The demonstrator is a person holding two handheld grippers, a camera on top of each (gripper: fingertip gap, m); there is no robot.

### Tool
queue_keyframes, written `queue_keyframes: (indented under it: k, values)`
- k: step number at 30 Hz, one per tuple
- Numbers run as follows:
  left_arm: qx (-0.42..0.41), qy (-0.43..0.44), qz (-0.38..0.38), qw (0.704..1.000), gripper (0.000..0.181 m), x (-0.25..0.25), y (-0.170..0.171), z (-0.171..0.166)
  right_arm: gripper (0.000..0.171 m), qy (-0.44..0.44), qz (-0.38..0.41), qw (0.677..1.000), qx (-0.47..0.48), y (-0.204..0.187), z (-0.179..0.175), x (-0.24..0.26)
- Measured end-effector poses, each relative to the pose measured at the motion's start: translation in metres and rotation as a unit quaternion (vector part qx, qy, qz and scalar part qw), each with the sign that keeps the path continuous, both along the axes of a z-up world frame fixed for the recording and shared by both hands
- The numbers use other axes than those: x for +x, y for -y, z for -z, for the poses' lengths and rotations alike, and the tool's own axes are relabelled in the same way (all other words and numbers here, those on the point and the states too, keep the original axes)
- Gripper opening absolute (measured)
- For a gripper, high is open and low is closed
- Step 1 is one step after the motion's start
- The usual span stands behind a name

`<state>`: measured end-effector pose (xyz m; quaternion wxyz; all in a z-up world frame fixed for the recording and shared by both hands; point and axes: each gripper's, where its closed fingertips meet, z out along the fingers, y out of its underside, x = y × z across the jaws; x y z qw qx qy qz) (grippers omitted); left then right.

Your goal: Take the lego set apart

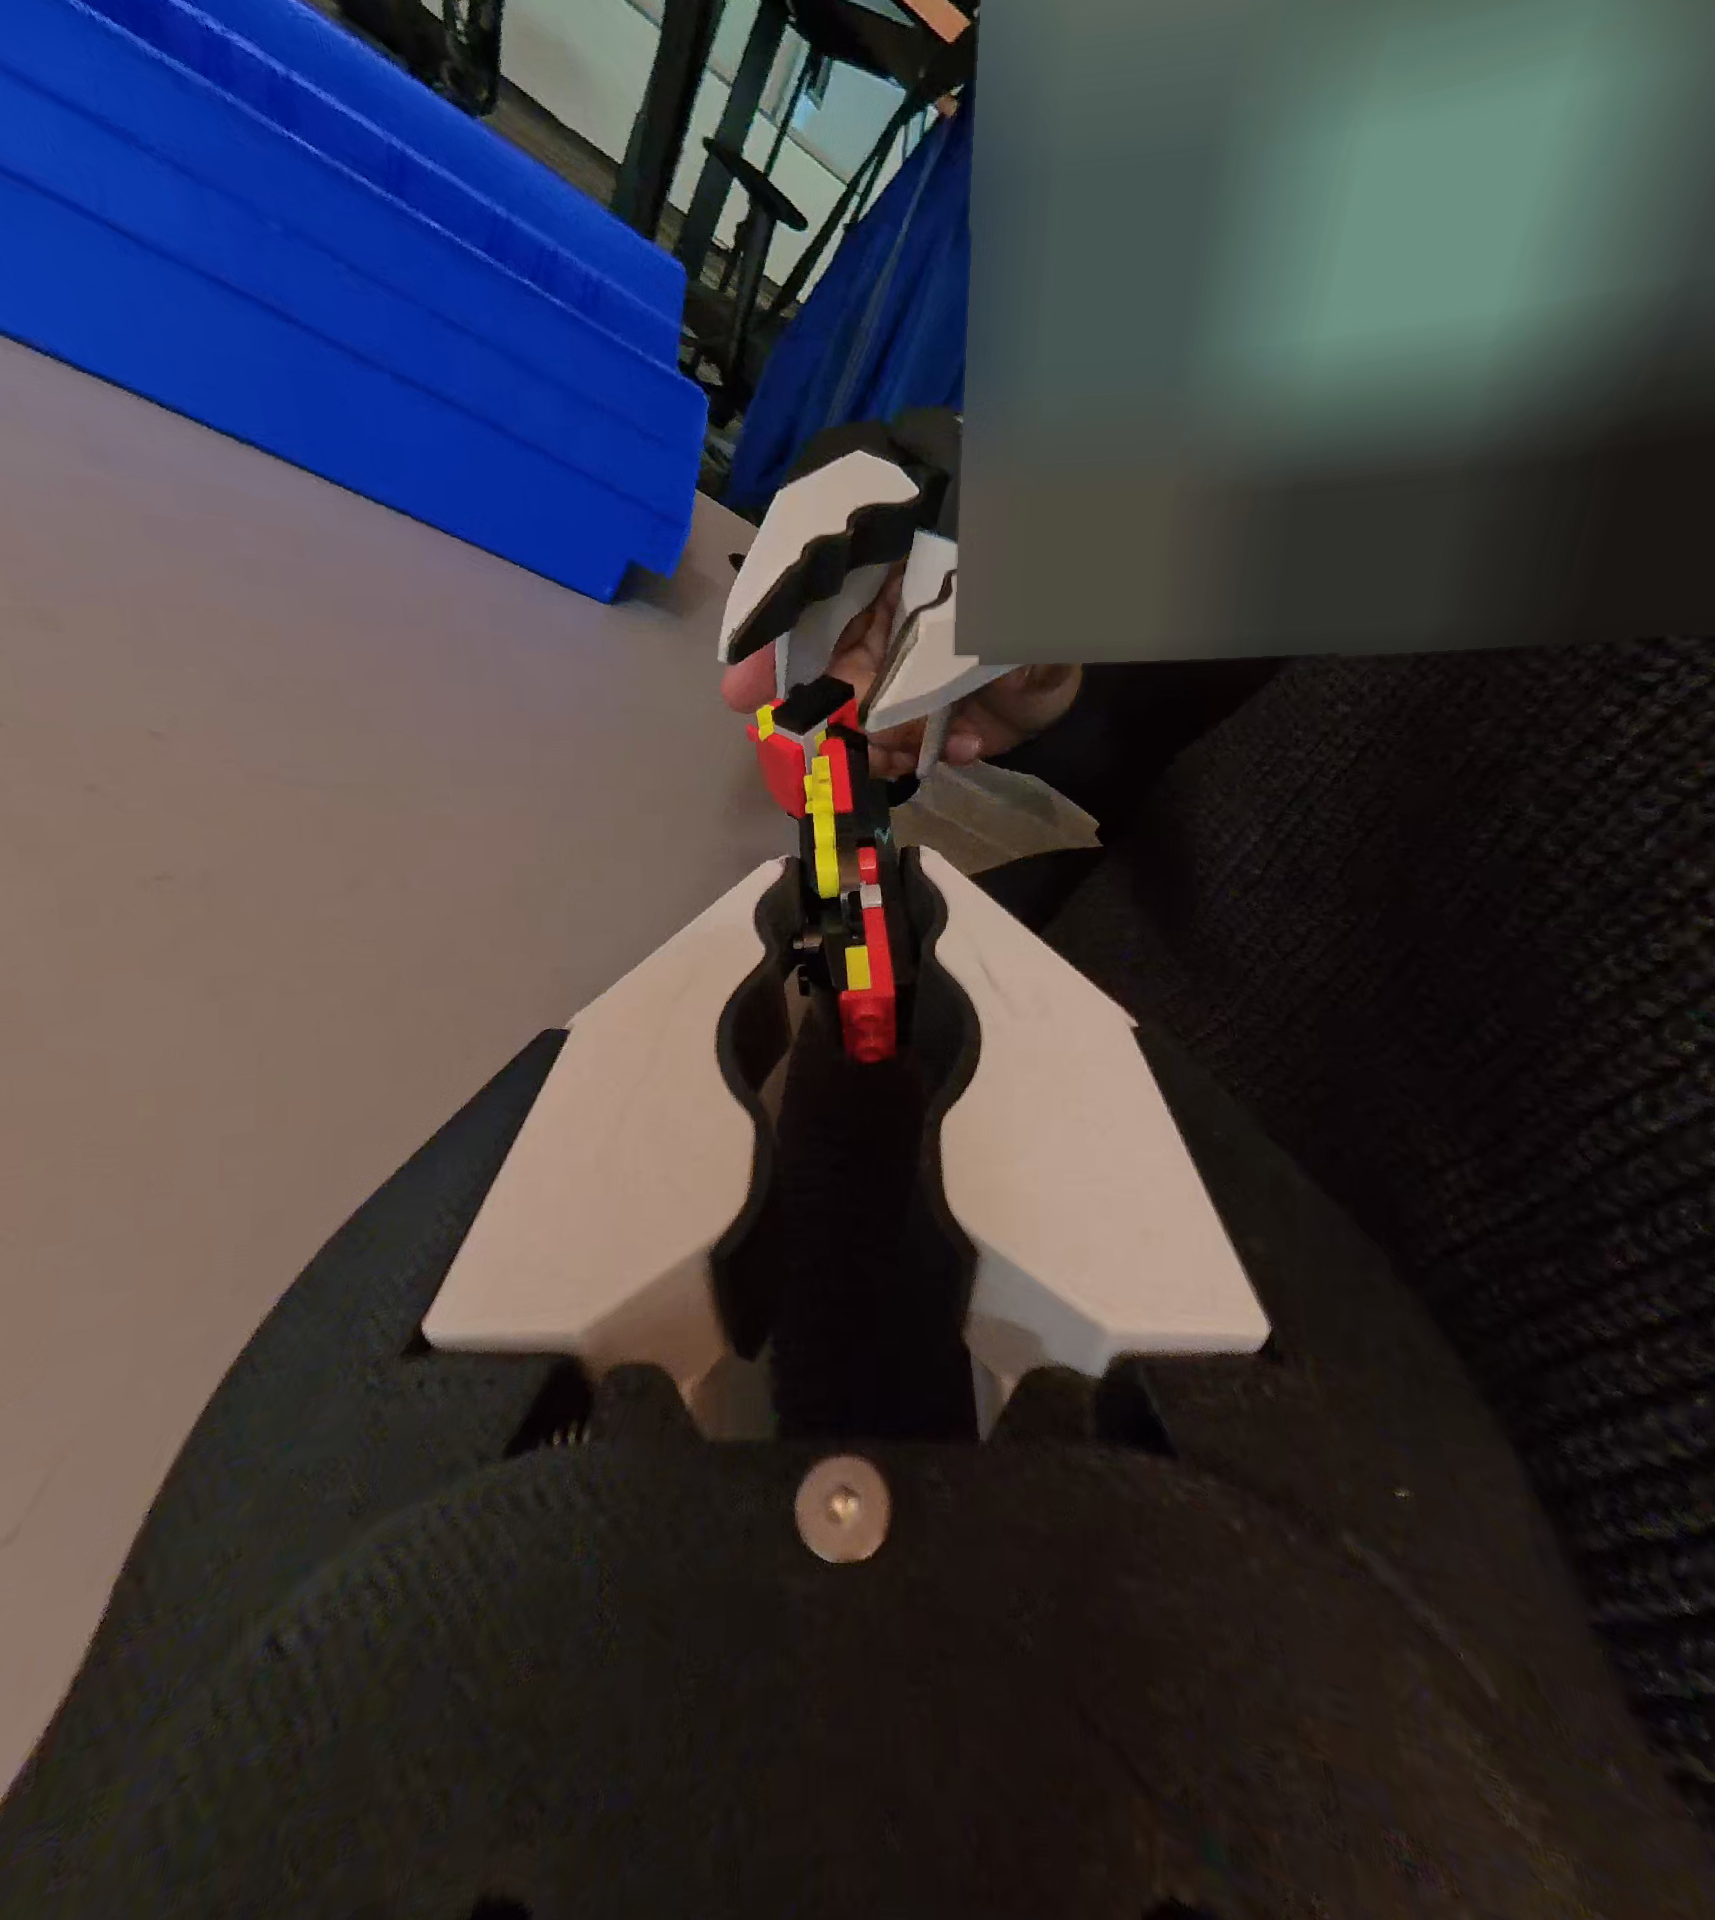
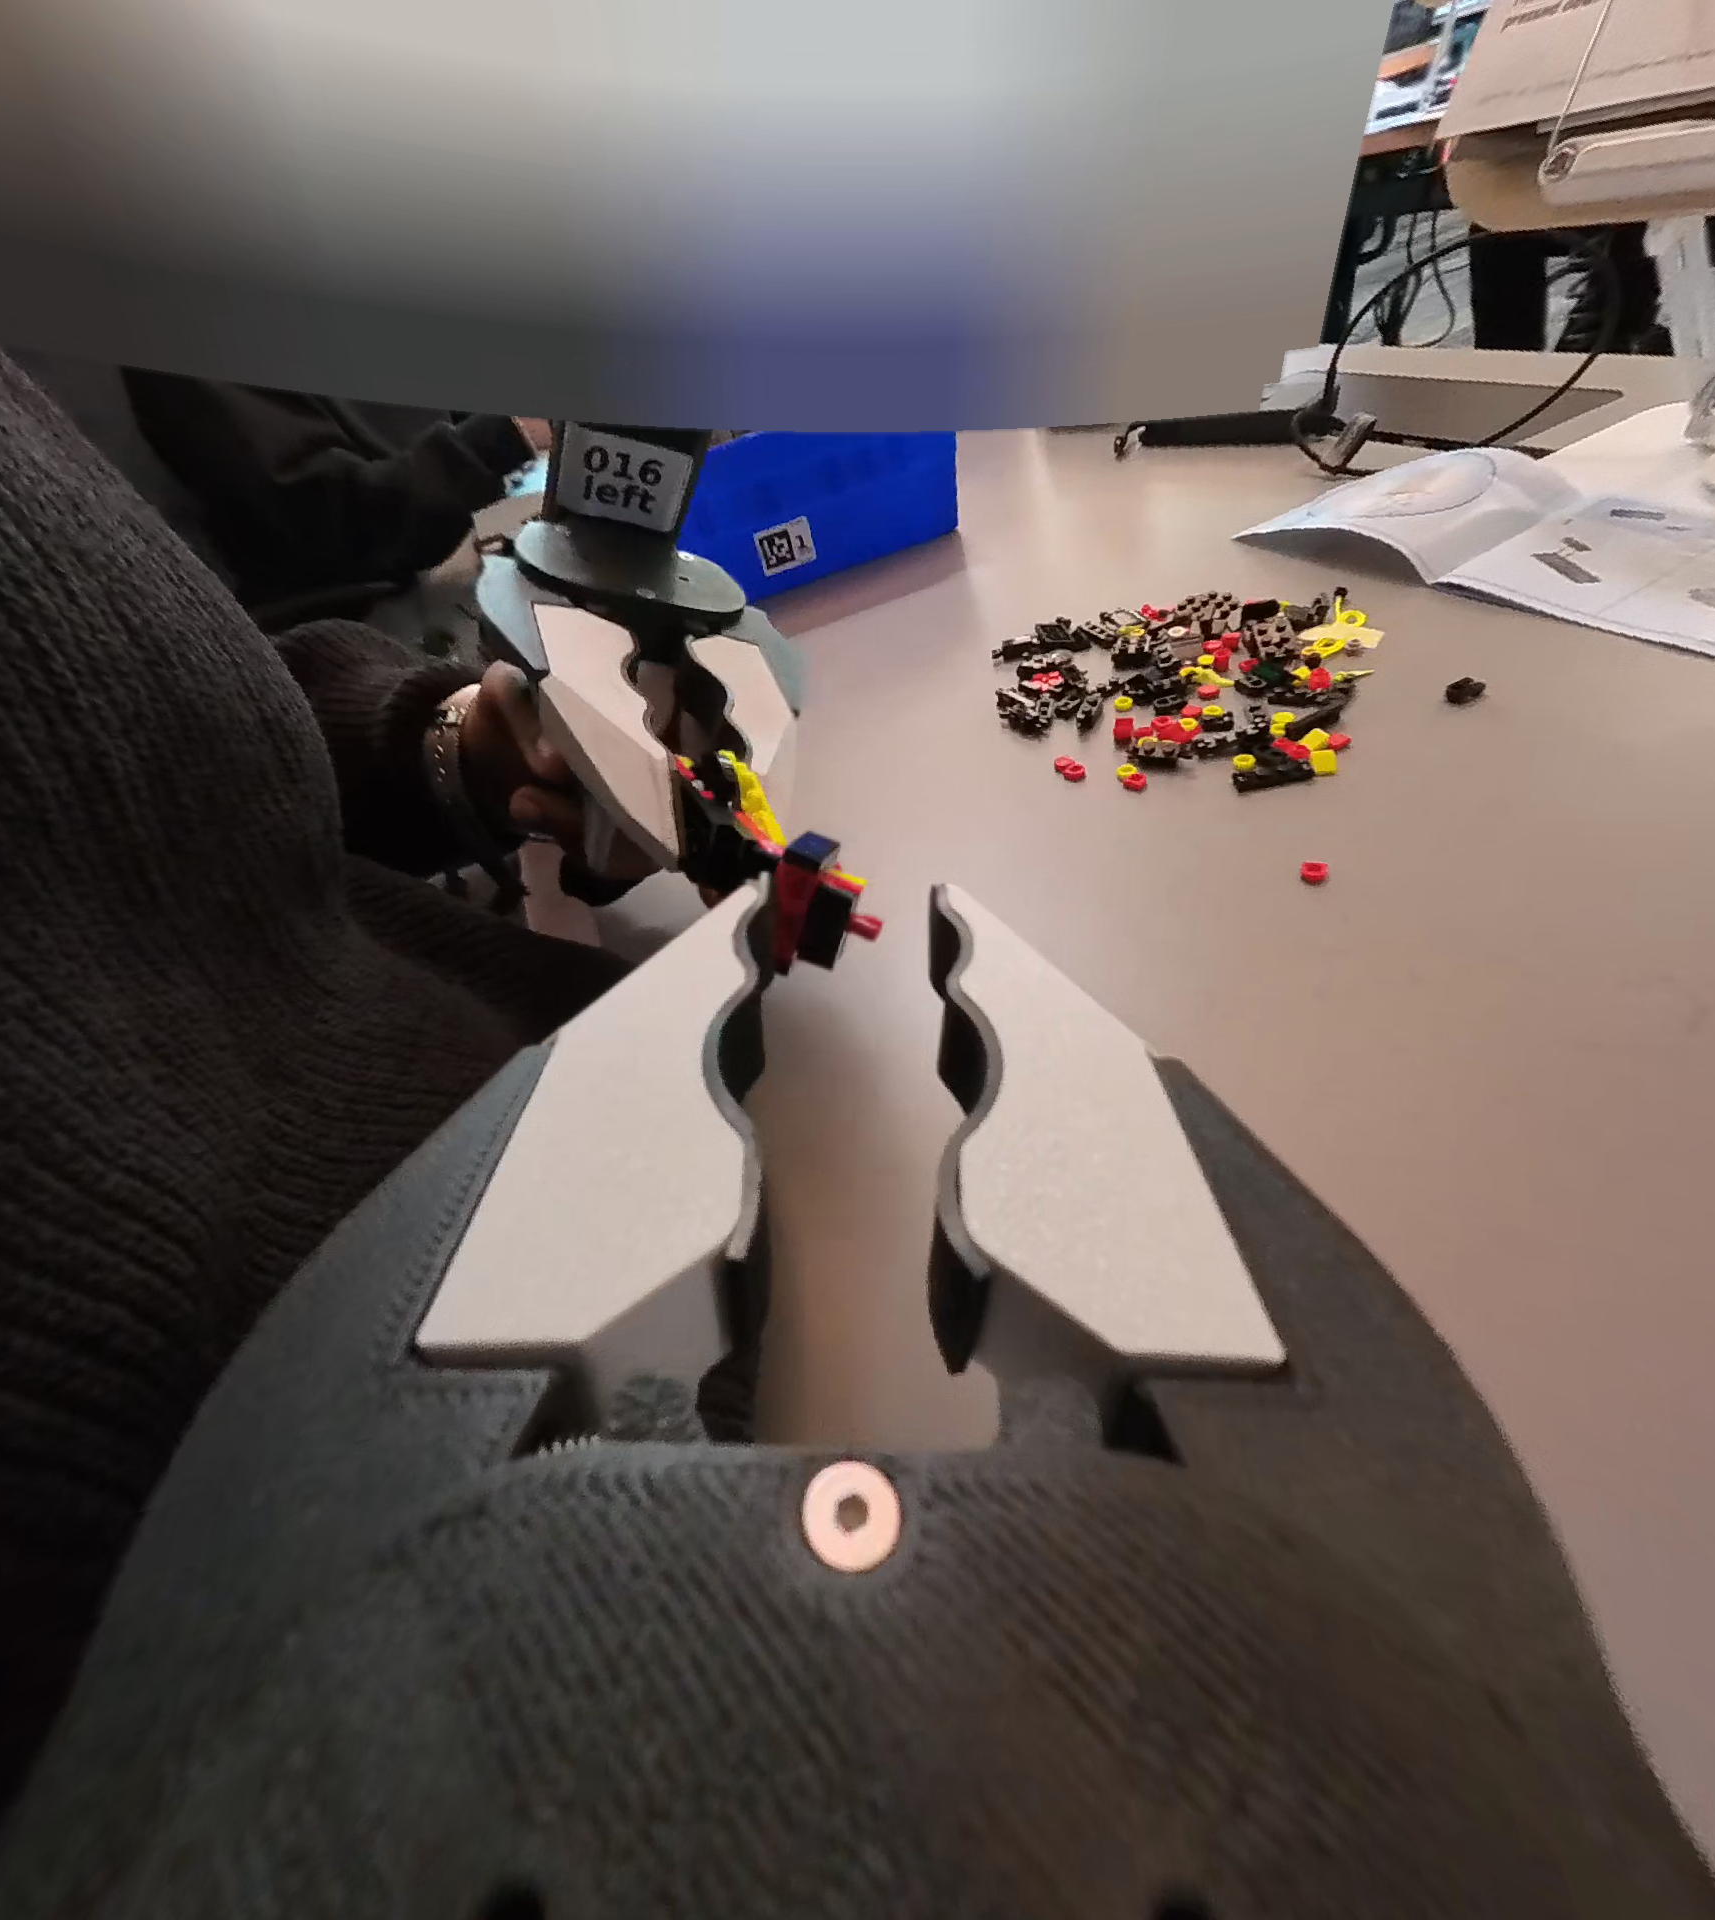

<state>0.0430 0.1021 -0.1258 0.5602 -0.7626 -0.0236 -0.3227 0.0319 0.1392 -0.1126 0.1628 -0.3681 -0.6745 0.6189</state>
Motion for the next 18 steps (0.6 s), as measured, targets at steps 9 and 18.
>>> queue_keyframes:
  k: [9,18]
  values:
    - [-0.037,-0.150,-0.015,0.988,0.020,0.003,-0.004,0.026,0.023,0.012,-0.010,1.000,0.012,0.005,0.007,0.001]
    - [-0.022,-0.220,-0.045,0.974,0.018,0.001,-0.008,0.023,0.007,0.004,0.006,0.997,0.081,0.008,0.019,-0.002]
